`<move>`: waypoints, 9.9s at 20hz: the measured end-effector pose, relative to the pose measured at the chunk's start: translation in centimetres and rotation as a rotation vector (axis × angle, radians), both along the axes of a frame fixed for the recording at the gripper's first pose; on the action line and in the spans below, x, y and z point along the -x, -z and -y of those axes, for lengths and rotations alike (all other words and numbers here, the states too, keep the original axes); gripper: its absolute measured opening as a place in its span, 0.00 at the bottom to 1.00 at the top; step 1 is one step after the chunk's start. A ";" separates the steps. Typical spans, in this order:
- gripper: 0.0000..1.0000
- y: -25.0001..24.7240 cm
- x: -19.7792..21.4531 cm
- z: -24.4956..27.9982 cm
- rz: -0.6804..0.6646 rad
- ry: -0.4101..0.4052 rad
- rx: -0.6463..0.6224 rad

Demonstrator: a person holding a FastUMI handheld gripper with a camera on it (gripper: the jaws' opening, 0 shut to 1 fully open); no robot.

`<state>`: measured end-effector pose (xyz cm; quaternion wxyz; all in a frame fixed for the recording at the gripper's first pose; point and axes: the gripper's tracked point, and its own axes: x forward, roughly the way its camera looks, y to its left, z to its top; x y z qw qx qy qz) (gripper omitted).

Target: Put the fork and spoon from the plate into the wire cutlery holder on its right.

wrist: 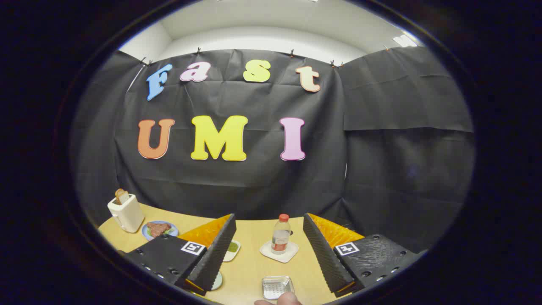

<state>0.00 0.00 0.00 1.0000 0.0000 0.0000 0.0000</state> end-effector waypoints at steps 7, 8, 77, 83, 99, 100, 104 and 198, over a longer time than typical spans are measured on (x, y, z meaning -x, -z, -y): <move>0.95 0.8 0.6 0.9 -0.025 0.002 0.003; 0.95 0.9 0.8 1.1 -0.028 0.004 0.002; 0.00 16.4 6.5 -2.1 -1.244 -0.204 0.072; 0.00 17.5 9.6 3.3 -1.396 -0.143 0.011; 0.04 22.2 6.6 4.5 -1.569 -0.069 -0.094; 0.09 22.3 6.4 4.3 -1.559 -0.067 -0.087; 0.52 20.6 5.9 3.4 -1.494 -0.083 -0.034; 0.96 12.1 5.4 0.8 -1.033 -0.065 -0.057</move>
